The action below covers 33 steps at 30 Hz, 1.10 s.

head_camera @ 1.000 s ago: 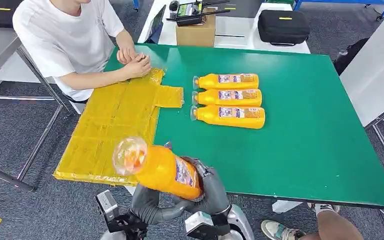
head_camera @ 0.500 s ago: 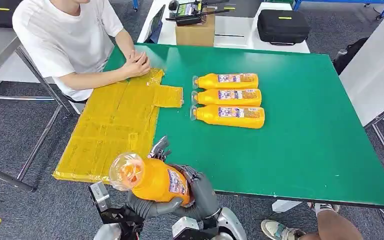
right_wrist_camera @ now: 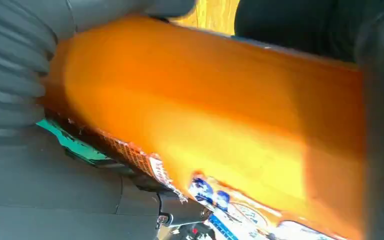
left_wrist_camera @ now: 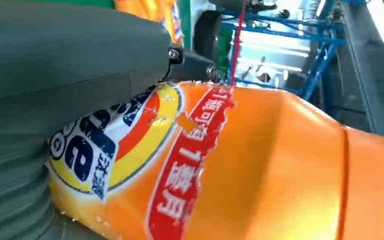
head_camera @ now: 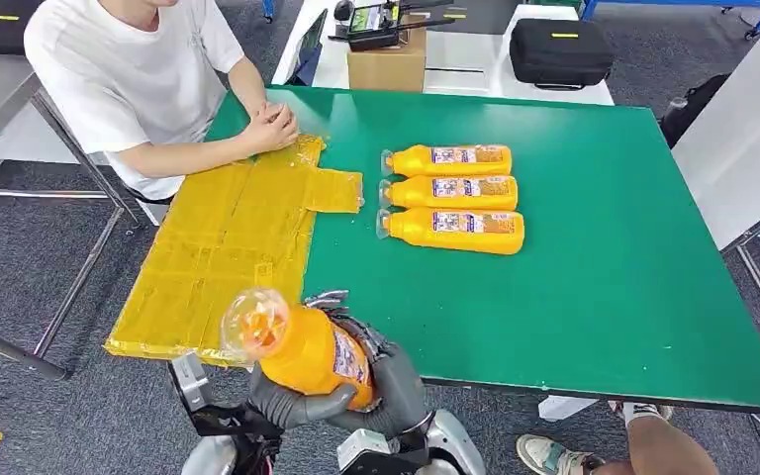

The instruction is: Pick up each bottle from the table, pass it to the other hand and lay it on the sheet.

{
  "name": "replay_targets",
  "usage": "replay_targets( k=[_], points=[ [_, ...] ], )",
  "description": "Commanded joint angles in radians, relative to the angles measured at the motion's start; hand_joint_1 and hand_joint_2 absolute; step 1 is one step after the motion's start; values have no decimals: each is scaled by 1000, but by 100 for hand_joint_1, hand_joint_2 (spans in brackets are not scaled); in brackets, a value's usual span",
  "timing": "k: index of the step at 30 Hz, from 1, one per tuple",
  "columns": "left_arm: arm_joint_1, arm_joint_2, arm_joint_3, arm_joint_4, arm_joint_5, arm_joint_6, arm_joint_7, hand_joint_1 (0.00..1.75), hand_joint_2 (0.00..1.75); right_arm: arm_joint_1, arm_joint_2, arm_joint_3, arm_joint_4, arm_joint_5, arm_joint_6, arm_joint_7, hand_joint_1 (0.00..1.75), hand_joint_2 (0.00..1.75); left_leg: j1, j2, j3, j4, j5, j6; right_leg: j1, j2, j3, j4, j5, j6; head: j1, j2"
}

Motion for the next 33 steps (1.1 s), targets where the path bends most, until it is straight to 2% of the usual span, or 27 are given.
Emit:
replay_targets(
  k=[1, 10, 17, 19, 20, 24, 25, 28, 31, 32, 33],
  points=[
    [-26, 0, -15, 33, 39, -48, -5, 175, 175, 21, 0, -7, 22, -52, -5, 15, 0, 175, 0, -2, 3, -1, -1, -1, 0, -2, 3, -1, -2, -1, 0, 0],
    [-6, 2, 17, 9, 125, -73, 22, 175, 175, 36, 8, -23, 22, -99, -34, -3, 0, 175, 1, -1, 3, -1, -1, -1, 1, -2, 3, -1, -1, -1, 0, 0],
    [-13, 2, 146, -19, -106, 226, 39, 175, 175, 69, -10, -20, -2, -142, -124, -25, 0, 175, 1, -1, 3, -1, -1, -1, 1, -2, 3, -1, -1, -1, 0, 0],
    [-9, 3, 182, -16, -122, 250, 58, 175, 175, 71, -16, -8, -5, -157, -147, -29, 0, 175, 0, 0, 2, -1, -1, -1, 0, -1, 3, -1, -1, -1, 0, 0],
    [-9, 5, 202, -13, -179, 307, 57, 175, 175, 71, -20, 2, -1, -149, -164, -29, 0, 175, 1, 1, 4, -1, -2, -1, 1, 0, 5, -1, -2, -2, 0, 0],
    [-11, 7, 211, -10, -194, 322, 57, 175, 175, 72, -21, 4, 2, -145, -169, -29, 0, 175, 2, 0, 10, -2, -4, -3, 3, -3, 10, -2, -4, -4, 0, 0],
    [-17, 4, 214, -1, -244, 371, 61, 175, 175, 66, -25, 17, 9, -144, -174, -26, 0, 175, 1, 0, 3, -1, -1, -1, 1, -1, 4, -1, -1, -1, 0, 0],
    [-39, 28, 231, 22, -432, 494, 69, 175, 175, 63, -32, 31, 8, -145, -174, -24, 0, 175, 1, 0, 6, -2, -2, -1, 1, -2, 7, -2, -2, -2, 0, 0],
    [-61, 46, 260, 45, -488, 501, 76, 175, 175, 62, -33, 33, 4, -148, -178, -26, 0, 175, 1, 0, 2, -1, 0, -1, 1, 0, 3, -1, 0, -1, 0, 0],
    [-70, 54, 268, 57, -536, 514, 82, 175, 175, 63, -34, 33, 2, -155, -178, -29, 0, 175, 1, 0, 7, -2, -2, -2, 2, -1, 7, -2, -2, -3, 0, 0],
    [-81, 62, 278, 70, -560, 515, 91, 175, 175, 63, -35, 33, 0, -157, -178, -32, 0, 175, 1, 0, 2, -1, 0, -1, 1, -1, 3, -1, -1, -1, 0, 0]
  ],
)
